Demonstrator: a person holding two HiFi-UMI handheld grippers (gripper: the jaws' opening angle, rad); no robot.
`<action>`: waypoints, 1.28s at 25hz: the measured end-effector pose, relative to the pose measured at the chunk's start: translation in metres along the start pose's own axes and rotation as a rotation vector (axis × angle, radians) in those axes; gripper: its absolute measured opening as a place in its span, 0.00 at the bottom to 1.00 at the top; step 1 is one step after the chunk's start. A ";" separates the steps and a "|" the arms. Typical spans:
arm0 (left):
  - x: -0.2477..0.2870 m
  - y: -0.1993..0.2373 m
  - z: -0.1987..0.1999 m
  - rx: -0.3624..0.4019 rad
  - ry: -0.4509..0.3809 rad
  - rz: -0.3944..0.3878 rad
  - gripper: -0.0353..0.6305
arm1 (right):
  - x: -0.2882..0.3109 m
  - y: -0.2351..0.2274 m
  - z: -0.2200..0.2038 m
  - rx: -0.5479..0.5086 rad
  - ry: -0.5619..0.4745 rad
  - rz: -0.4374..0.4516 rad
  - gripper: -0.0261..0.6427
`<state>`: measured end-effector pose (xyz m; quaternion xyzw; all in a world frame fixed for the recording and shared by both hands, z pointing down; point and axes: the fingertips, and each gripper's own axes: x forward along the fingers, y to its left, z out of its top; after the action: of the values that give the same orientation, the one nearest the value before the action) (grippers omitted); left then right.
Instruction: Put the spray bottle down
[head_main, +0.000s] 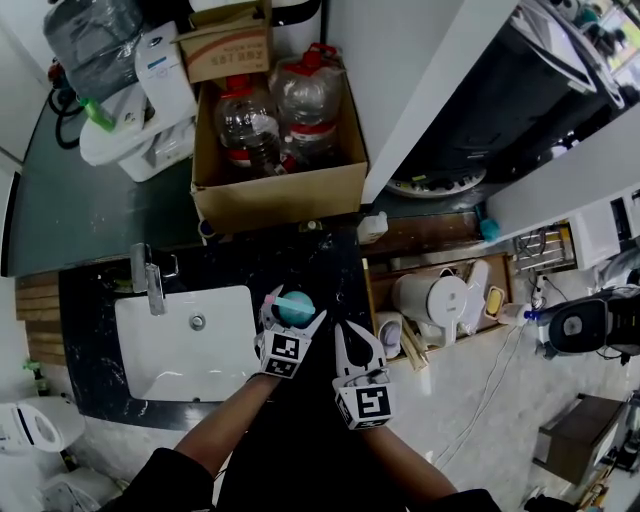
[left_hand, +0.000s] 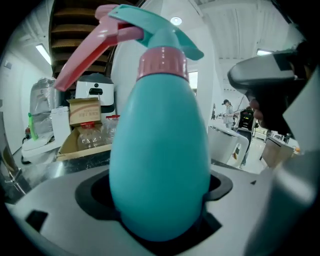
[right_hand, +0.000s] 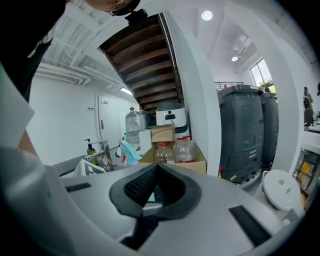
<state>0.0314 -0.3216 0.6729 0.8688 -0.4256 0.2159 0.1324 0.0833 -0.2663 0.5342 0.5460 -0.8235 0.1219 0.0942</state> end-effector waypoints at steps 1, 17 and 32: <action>0.001 0.000 -0.001 0.004 0.006 0.002 0.73 | -0.001 -0.001 -0.001 0.003 0.001 -0.002 0.06; -0.007 0.000 -0.002 0.011 0.021 -0.006 0.73 | -0.004 -0.011 -0.002 0.028 0.018 -0.017 0.06; -0.036 -0.004 -0.001 -0.051 -0.010 0.038 0.74 | -0.026 0.007 0.002 0.002 -0.002 0.021 0.06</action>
<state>0.0144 -0.2942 0.6561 0.8578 -0.4483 0.2029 0.1483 0.0866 -0.2412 0.5242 0.5375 -0.8292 0.1234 0.0914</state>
